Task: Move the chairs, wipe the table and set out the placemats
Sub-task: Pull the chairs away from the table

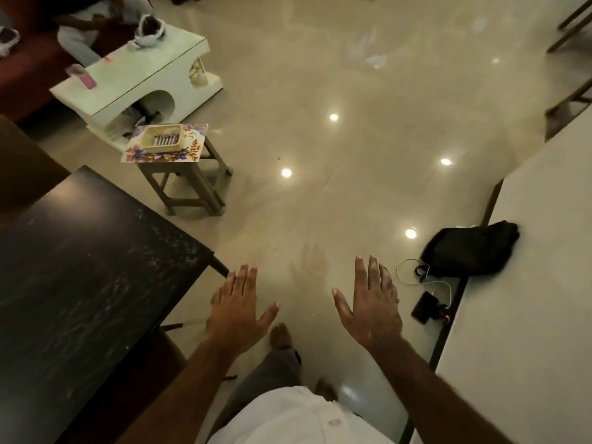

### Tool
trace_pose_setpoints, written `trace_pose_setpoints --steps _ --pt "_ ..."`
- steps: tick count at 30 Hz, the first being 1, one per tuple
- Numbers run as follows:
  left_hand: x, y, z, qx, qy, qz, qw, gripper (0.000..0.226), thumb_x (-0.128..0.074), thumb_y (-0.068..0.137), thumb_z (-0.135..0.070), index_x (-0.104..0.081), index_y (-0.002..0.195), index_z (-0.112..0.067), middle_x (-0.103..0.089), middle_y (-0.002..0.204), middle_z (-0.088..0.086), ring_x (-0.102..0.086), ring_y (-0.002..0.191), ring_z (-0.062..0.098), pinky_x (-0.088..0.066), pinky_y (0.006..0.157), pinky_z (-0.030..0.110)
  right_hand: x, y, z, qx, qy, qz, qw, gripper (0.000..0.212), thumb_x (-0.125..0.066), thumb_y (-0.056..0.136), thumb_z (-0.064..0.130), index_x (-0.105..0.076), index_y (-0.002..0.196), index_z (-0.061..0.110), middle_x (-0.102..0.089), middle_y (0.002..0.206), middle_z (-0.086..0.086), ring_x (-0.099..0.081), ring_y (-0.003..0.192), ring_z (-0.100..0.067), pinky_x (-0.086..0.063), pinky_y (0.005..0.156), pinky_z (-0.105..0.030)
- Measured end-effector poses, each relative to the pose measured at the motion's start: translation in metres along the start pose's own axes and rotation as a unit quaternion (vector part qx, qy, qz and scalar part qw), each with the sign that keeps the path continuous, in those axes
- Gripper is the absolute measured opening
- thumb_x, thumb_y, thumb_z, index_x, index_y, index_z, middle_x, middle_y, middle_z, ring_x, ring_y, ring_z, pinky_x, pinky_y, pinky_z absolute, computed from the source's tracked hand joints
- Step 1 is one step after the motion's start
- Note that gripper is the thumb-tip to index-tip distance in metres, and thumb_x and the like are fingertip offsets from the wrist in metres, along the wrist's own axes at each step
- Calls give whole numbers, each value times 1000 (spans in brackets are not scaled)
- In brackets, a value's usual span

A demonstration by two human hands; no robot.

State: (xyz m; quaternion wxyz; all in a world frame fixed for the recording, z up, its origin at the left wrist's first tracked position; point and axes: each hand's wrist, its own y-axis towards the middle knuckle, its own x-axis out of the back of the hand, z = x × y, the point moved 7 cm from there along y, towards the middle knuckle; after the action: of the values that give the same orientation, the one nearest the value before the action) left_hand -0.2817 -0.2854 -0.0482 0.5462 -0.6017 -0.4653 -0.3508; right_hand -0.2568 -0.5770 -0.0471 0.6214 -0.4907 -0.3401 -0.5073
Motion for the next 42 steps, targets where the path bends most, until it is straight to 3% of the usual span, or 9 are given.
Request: trace_pose_setpoints --steps 5,9,15,20,27,36,42 --pt "-11 51 3 -3 -11 27 1000 107 -22 96 -90 7 175 -24 8 184 3 2 170 30 -15 133 57 -8 48 8 14 4 27 1000 95 -31 105 75 8 176 24 9 184 -10 4 170 -37 -11 134 -56" --pt "-2 104 5 -20 -15 35 999 108 -19 95 -91 5 175 -22 7 184 4 0 170 31 -15 133 56 4 92 22 23 -15 15 1000 97 -30 102 76 -6 177 21 -7 183 -16 -13 168 -42 -24 130 -60" --pt "51 180 3 -42 -24 -2 999 105 -23 98 -89 -1 176 -22 6 184 4 -2 169 33 -15 133 57 40 169 50 53 -43 -2 998 94 -32 104 75 -8 177 20 -6 184 -14 -13 168 -41 -28 128 -62" --pt "89 270 20 -59 27 -10 998 107 -17 97 -91 7 175 -22 24 181 5 14 168 33 -5 133 57 70 262 87 69 -61 -27 995 94 -30 104 76 -4 177 22 2 184 -12 -2 170 -39 -21 130 -61" --pt "130 356 13 -67 47 -44 996 107 -18 96 -90 2 176 -21 25 180 9 20 167 36 -1 133 62 107 362 106 100 -52 -50 992 97 -38 104 77 -6 177 22 4 185 -12 3 170 -38 -19 131 -60" --pt "165 475 -25 -21 52 -61 997 108 -22 95 -89 0 176 -21 26 180 7 23 166 35 3 133 61 137 502 91 137 -51 -38 989 100 -37 101 79 -14 176 17 -4 184 -17 -8 169 -43 -34 124 -65" --pt "199 544 -46 27 44 -78 996 108 -17 94 -90 3 176 -22 26 180 7 24 166 35 6 132 60 164 595 89 186 -62 -15 980 102 -35 100 81 -7 177 20 2 184 -15 -1 170 -41 -28 127 -64"
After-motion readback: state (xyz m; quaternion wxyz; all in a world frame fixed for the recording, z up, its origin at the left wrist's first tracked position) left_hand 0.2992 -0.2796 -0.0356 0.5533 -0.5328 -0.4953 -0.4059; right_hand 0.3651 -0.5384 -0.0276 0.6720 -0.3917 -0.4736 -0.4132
